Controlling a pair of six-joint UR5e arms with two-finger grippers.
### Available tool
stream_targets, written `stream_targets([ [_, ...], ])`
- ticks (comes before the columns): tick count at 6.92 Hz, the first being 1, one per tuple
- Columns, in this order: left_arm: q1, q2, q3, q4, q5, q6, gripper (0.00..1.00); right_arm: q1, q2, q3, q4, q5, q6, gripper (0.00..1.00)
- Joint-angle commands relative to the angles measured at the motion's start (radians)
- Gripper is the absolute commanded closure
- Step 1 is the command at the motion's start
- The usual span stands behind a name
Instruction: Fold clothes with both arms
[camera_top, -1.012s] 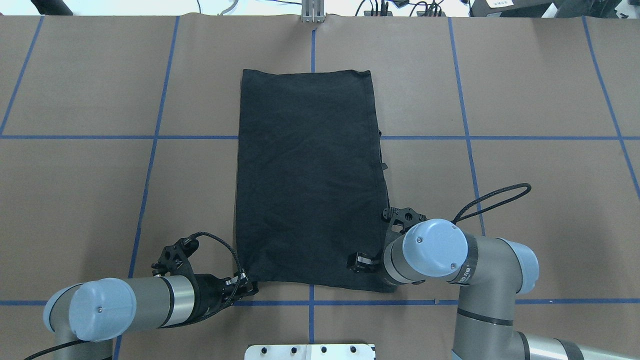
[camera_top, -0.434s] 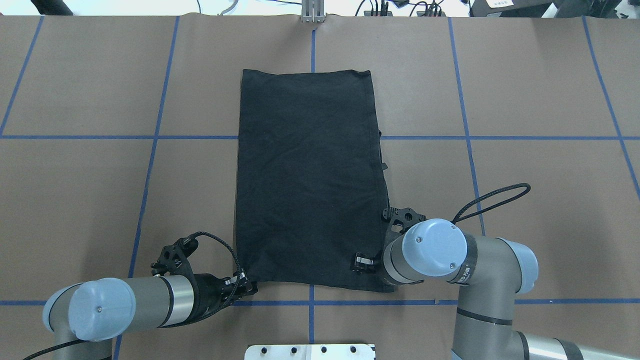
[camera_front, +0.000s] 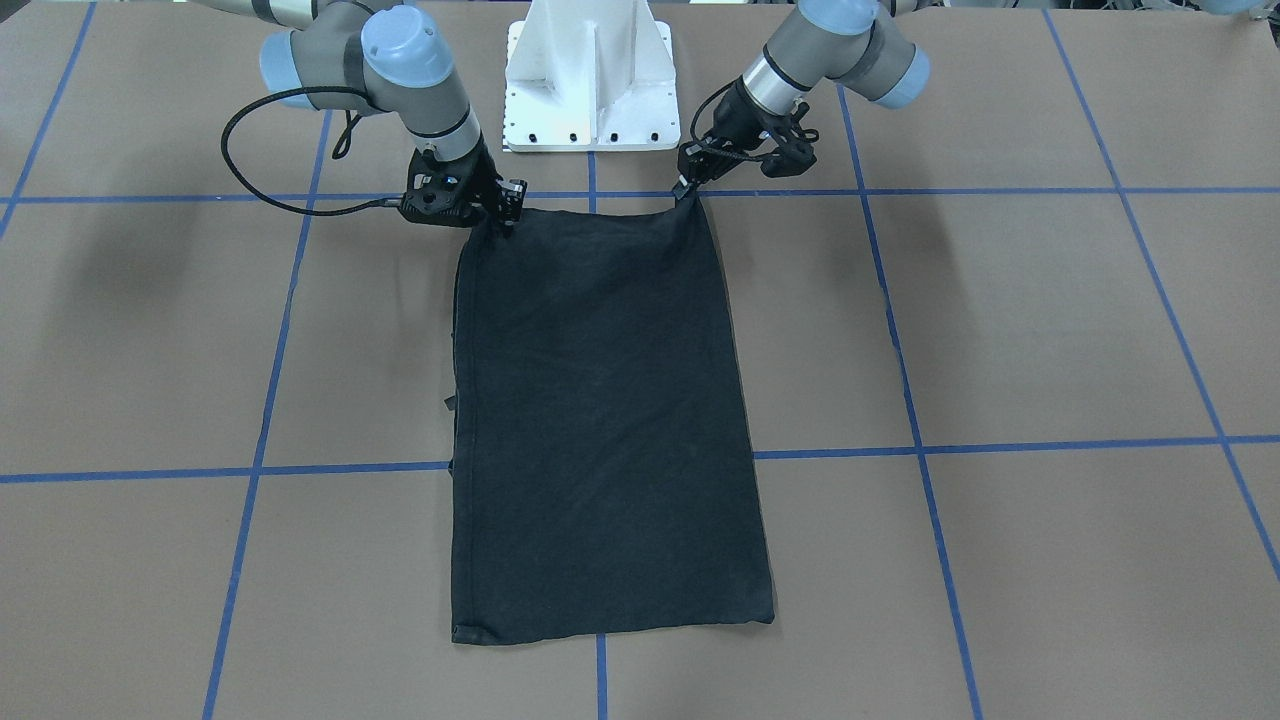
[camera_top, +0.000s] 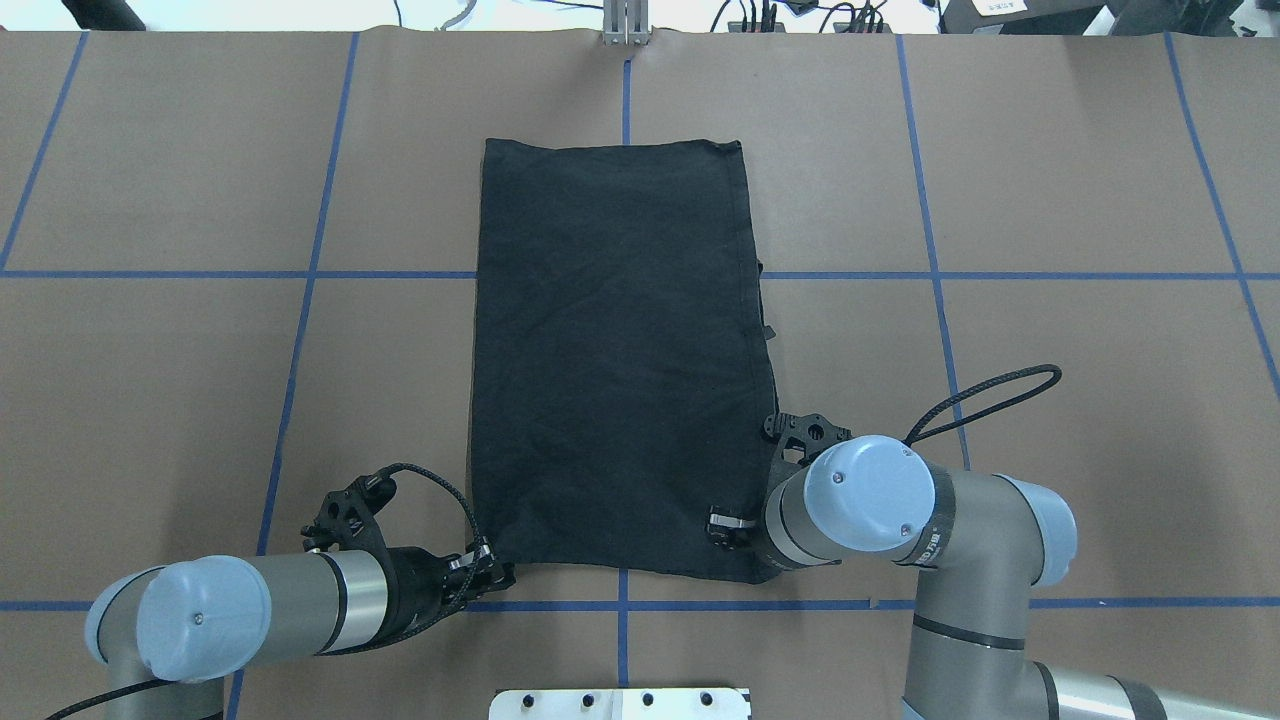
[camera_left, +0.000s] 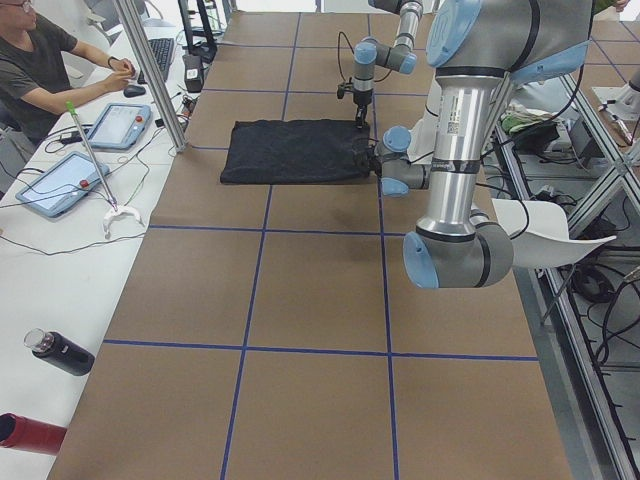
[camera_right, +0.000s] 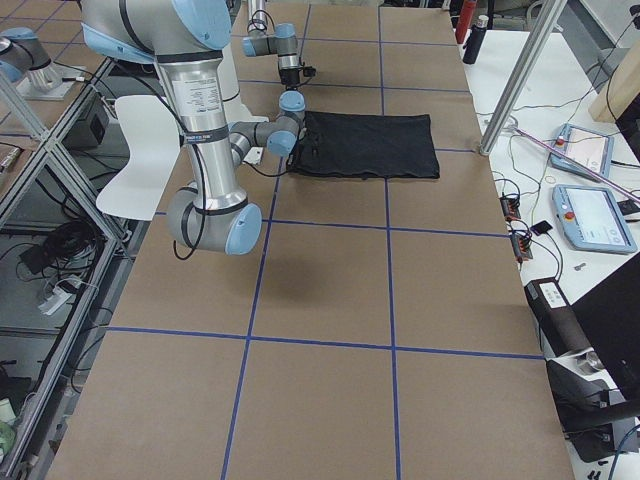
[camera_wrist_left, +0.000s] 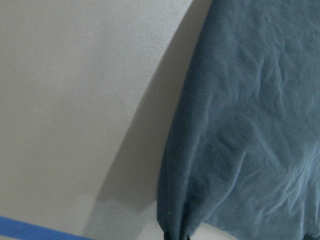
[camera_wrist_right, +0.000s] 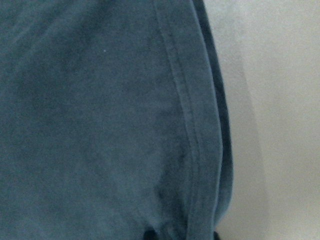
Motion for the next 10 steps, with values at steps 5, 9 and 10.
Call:
stream_targets([
  [5, -0.008, 0.018, -0.056, 0.000, 0.000, 0.008, 1.00, 0.029, -0.014, 0.047, 0.012, 0.071, -0.001, 1.00],
  [9, 0.017, 0.065, -0.198, 0.133, -0.002, 0.008, 1.00, 0.030, -0.117, 0.165, 0.013, 0.270, -0.023, 1.00],
  [10, 0.062, 0.072, -0.224, 0.171, -0.008, 0.008, 1.00, 0.030, -0.122, 0.166, 0.013, 0.328, -0.023, 1.00],
])
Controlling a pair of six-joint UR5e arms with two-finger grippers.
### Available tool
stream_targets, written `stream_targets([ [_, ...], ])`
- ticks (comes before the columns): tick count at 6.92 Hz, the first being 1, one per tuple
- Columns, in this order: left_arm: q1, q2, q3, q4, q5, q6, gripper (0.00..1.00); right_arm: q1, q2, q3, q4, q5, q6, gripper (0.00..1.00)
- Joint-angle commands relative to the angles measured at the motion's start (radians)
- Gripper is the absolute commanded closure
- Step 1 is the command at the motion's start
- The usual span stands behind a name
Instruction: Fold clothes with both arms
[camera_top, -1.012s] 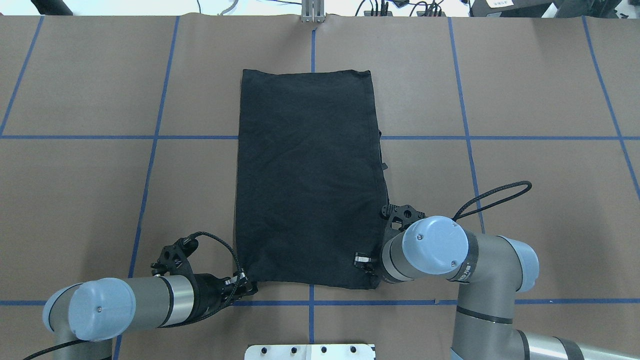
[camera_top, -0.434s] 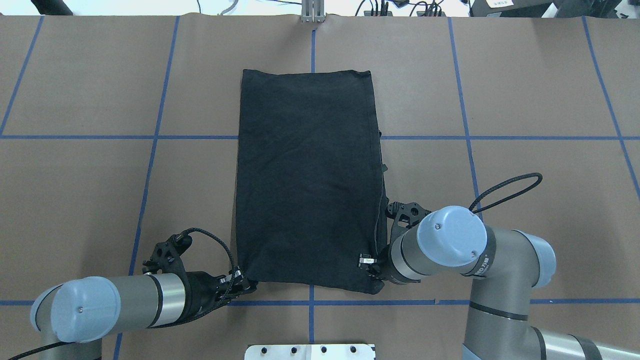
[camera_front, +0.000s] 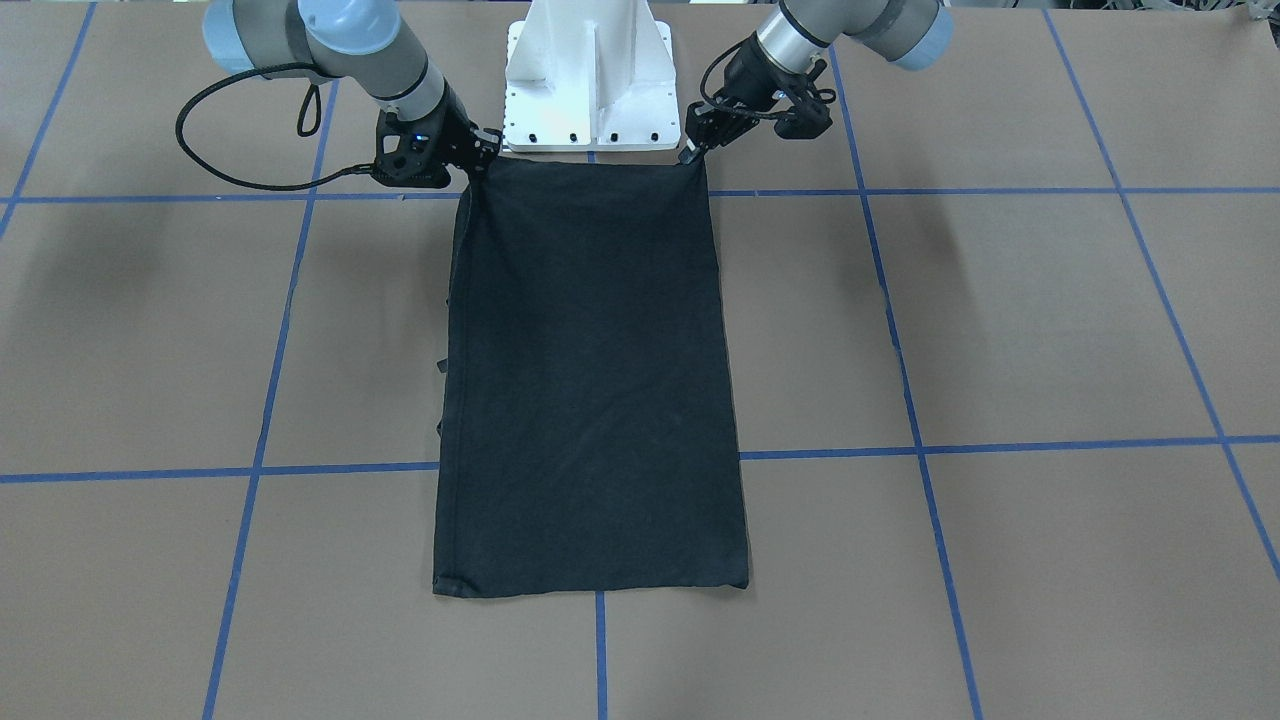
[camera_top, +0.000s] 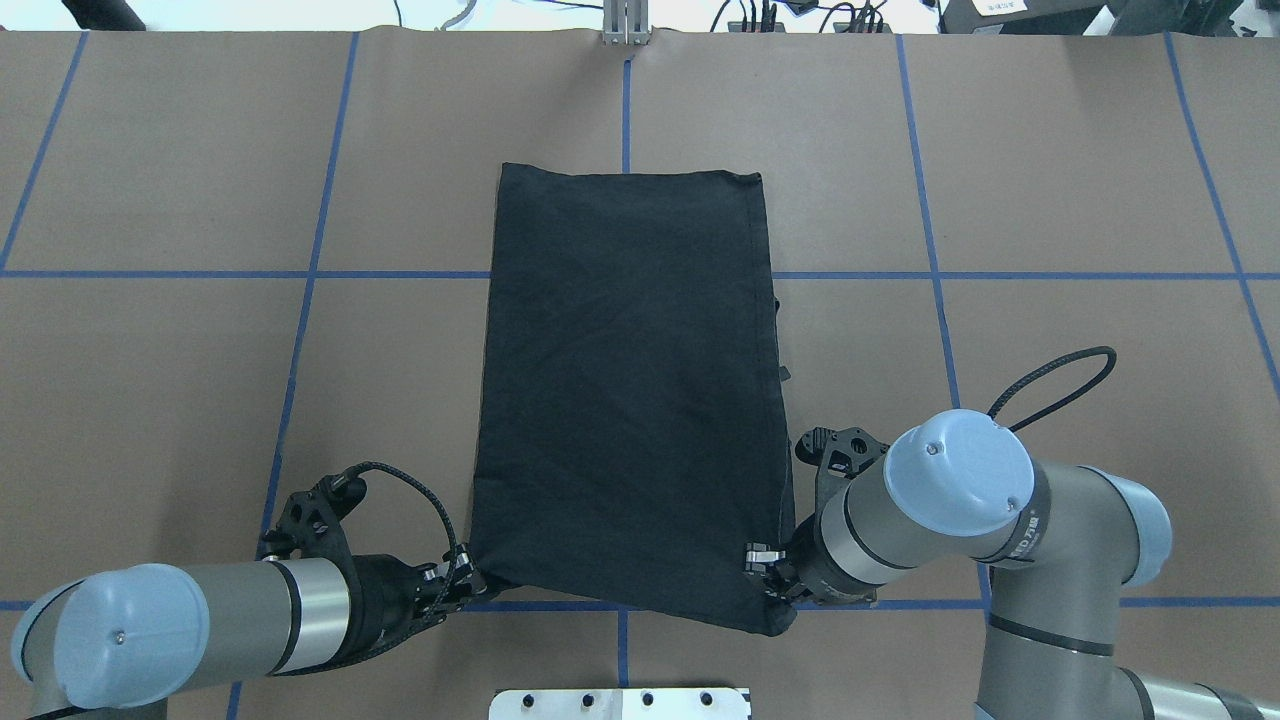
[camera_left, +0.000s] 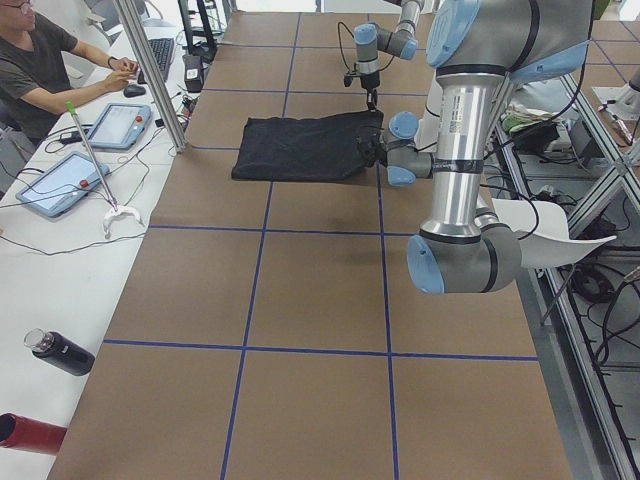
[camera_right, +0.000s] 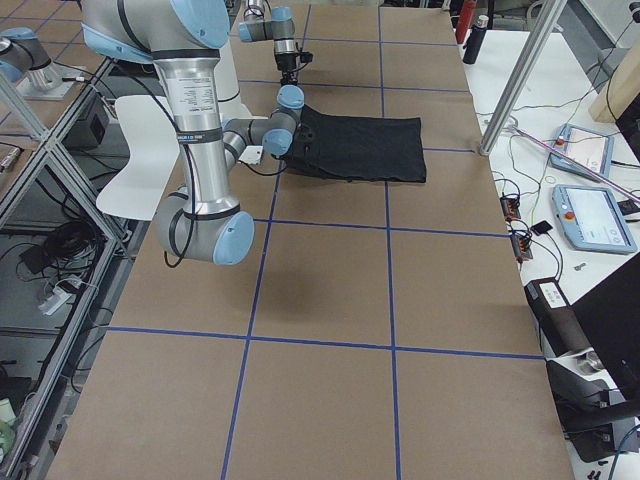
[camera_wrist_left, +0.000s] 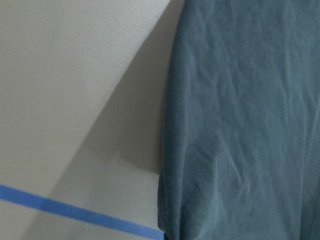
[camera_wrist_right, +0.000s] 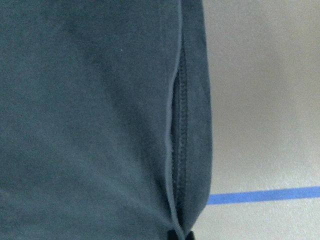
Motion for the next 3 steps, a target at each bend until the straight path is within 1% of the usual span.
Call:
stream_targets([
  [1, 0.074, 0.014, -0.057, 0.067, -0.034, 0.000, 1.00, 0.000, -0.026, 0.014, 0.000, 0.131, 0.000, 1.00],
  [2, 0.106, 0.016, -0.083, 0.092, -0.040, 0.000, 1.00, 0.000, -0.032, 0.020, 0.000, 0.169, 0.000, 1.00],
  [3, 0.137, 0.028, -0.120, 0.117, -0.042, -0.001, 1.00, -0.001, -0.040, 0.034, 0.000, 0.181, 0.008, 1.00],
])
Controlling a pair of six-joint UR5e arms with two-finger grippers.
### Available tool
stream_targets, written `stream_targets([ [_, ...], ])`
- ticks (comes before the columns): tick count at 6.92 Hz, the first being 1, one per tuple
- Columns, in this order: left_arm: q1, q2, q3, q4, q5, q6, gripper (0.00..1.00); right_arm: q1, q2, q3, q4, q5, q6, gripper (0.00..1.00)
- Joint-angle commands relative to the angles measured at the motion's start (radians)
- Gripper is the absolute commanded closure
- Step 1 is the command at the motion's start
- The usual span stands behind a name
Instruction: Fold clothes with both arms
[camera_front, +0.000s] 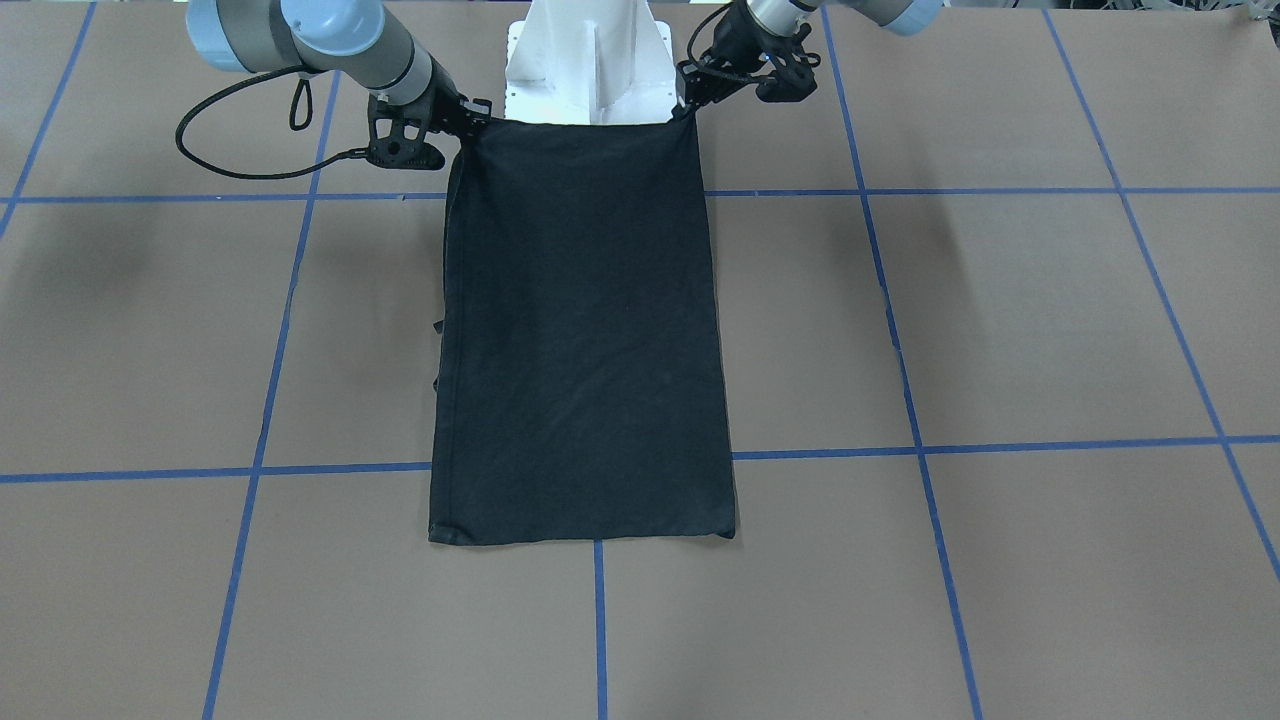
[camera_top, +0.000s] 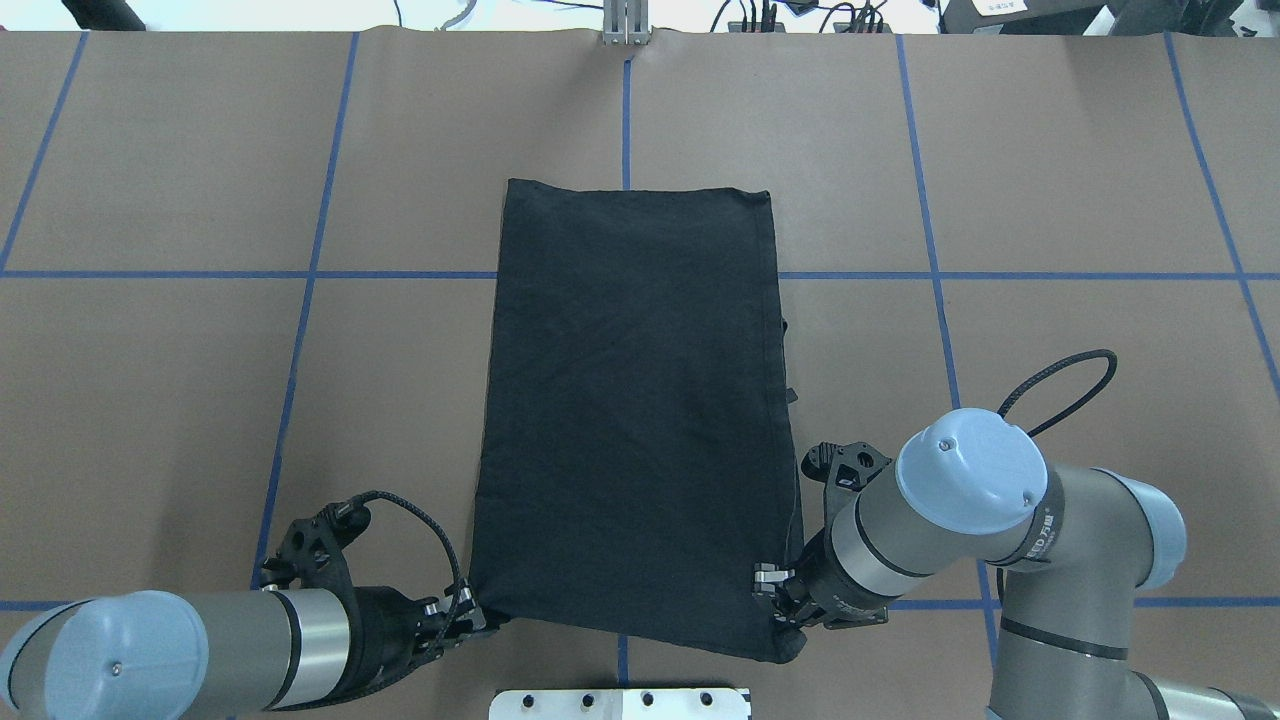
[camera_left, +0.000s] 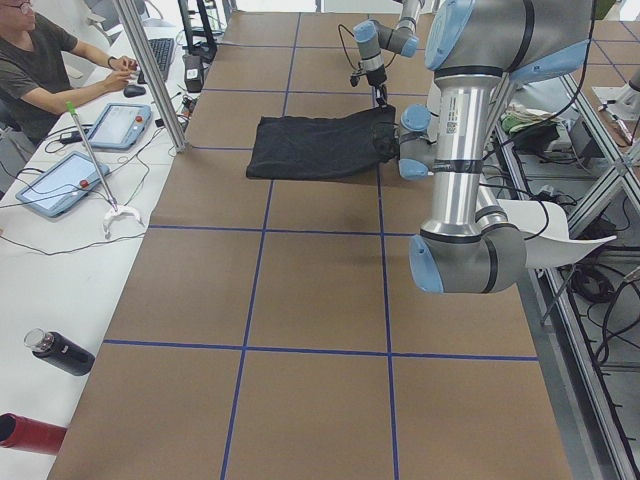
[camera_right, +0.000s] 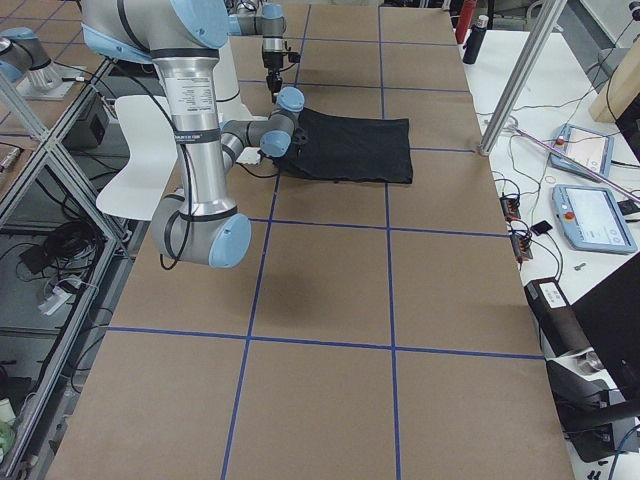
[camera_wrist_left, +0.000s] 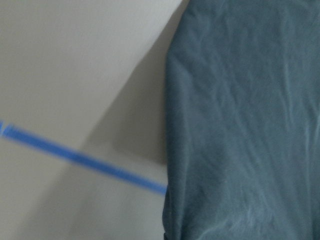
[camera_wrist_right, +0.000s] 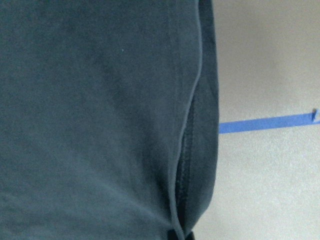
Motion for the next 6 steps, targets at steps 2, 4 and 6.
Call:
stream_targets([
  [2, 0.063, 0.008, -0.095, 0.078, -0.006, -0.012, 1.00, -0.001, -0.013, 0.034, 0.000, 0.035, 0.009, 1.00],
  [4, -0.036, 0.001, -0.093, 0.079, -0.090, 0.000, 1.00, 0.101, 0.010, 0.031, 0.000, 0.085, -0.002, 1.00],
  [6, -0.259, -0.038, -0.095, 0.079, -0.244, 0.017, 1.00, 0.242, 0.061, 0.018, 0.000, 0.132, -0.003, 1.00],
])
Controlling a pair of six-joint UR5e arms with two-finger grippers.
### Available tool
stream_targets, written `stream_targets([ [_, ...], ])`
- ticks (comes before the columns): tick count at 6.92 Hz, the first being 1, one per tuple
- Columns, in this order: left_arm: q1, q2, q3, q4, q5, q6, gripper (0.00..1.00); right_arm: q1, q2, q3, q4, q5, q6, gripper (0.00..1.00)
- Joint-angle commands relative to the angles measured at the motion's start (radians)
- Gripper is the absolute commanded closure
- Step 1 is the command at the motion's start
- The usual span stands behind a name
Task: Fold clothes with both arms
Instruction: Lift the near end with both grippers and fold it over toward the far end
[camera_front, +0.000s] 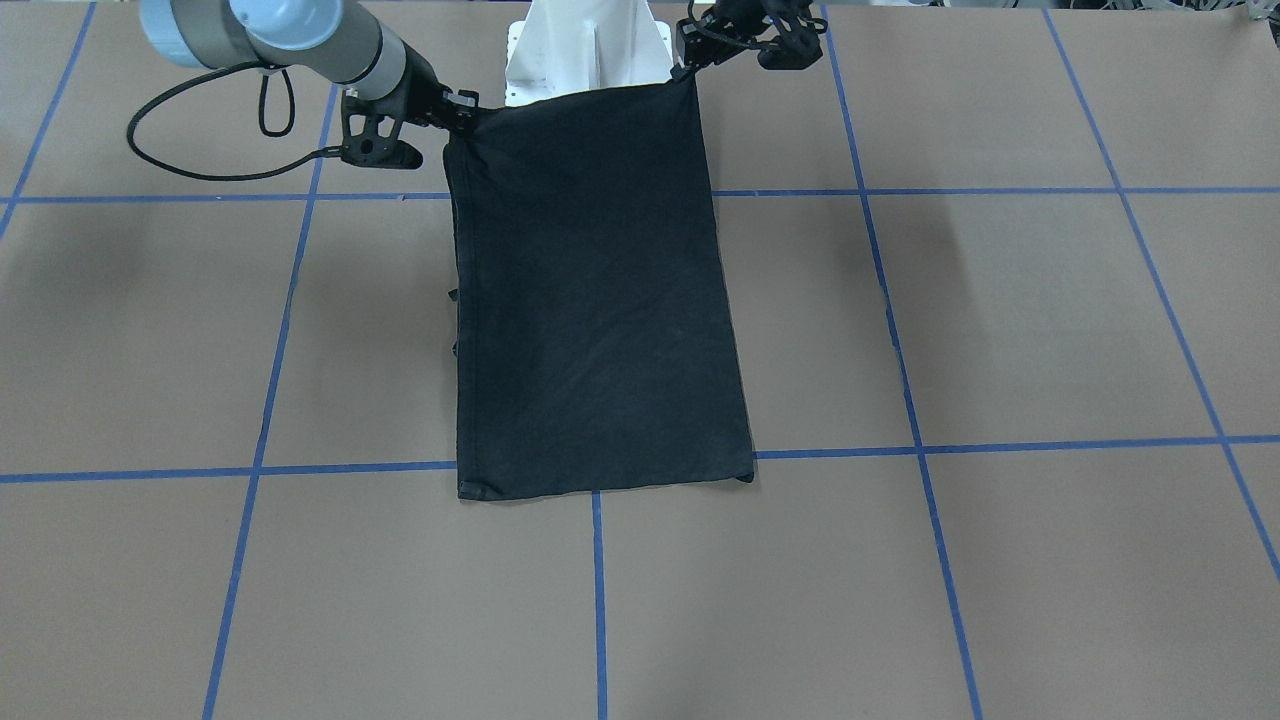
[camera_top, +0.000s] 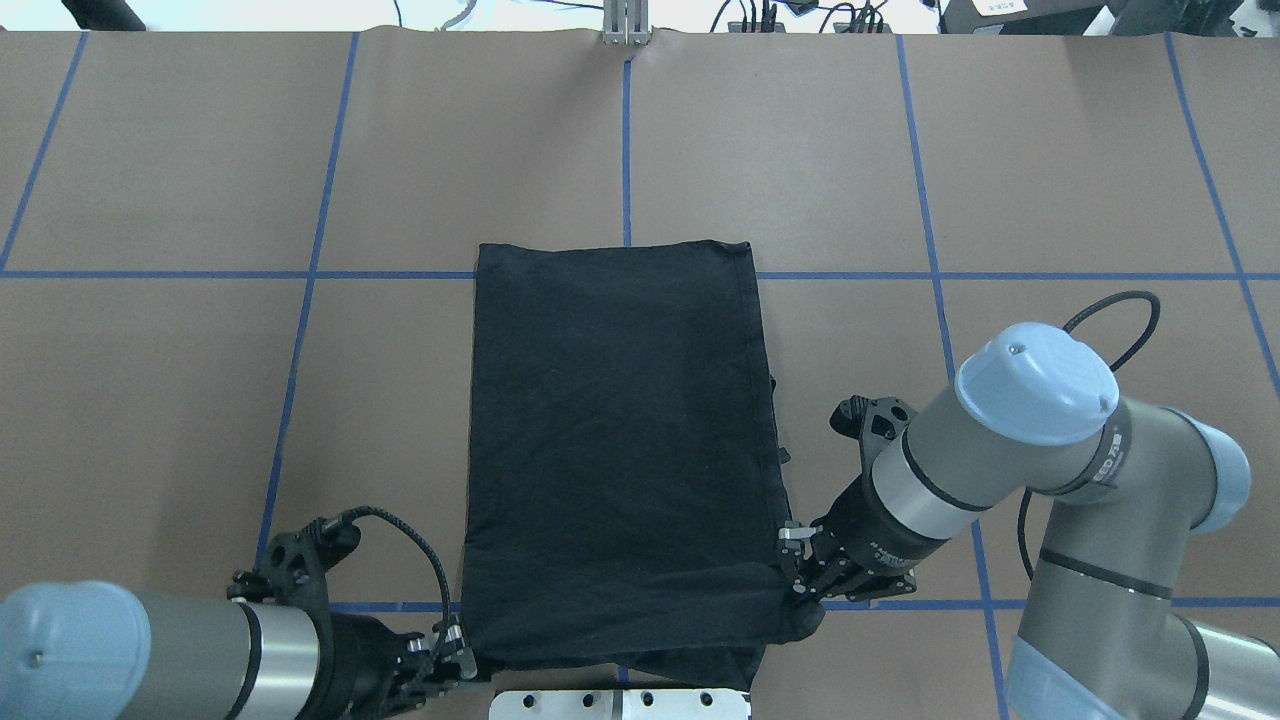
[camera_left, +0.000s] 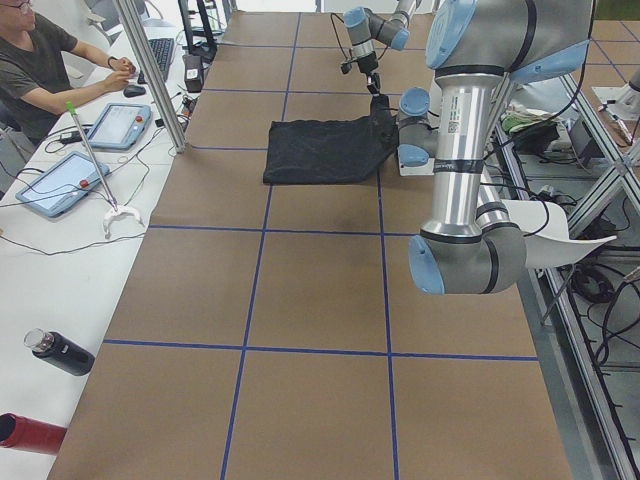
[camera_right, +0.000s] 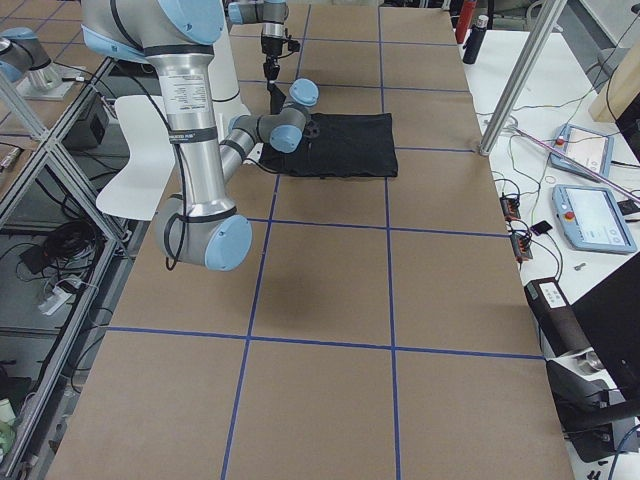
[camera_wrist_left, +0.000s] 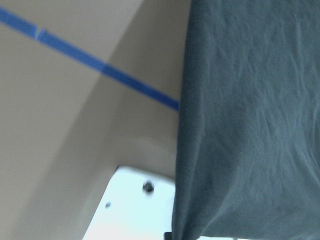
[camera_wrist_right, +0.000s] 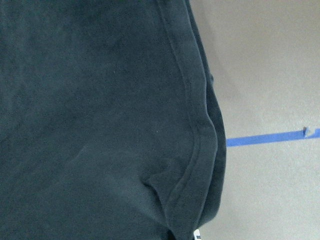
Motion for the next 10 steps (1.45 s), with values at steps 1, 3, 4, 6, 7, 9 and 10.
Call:
stream_targets([
  [1, -0.196, -0.058, 0.010, 0.002, -0.089, 0.076, 1.00, 0.157, 0.076, -0.034, -0.002, 0.018, -0.002, 1.00],
  [3, -0.328, -0.159, 0.147, 0.000, -0.088, 0.225, 1.00, 0.266, 0.184, -0.160, -0.002, 0.014, -0.004, 1.00],
  [4, -0.373, -0.243, 0.262, -0.003, -0.088, 0.256, 1.00, 0.282, 0.229, -0.220, 0.000, -0.011, -0.007, 1.00],
  [6, -0.483, -0.285, 0.365, -0.015, -0.089, 0.357, 1.00, 0.308, 0.326, -0.413, 0.087, -0.061, -0.019, 1.00],
  [7, -0.528, -0.331, 0.434, -0.015, -0.089, 0.393, 1.00, 0.314, 0.344, -0.505, 0.182, -0.090, -0.018, 1.00],
  [9, -0.548, -0.394, 0.598, -0.099, -0.089, 0.398, 1.00, 0.326, 0.396, -0.614, 0.233, -0.114, -0.018, 1.00],
  [10, -0.548, -0.394, 0.681, -0.201, -0.088, 0.395, 1.00, 0.325, 0.404, -0.625, 0.233, -0.123, -0.018, 1.00],
])
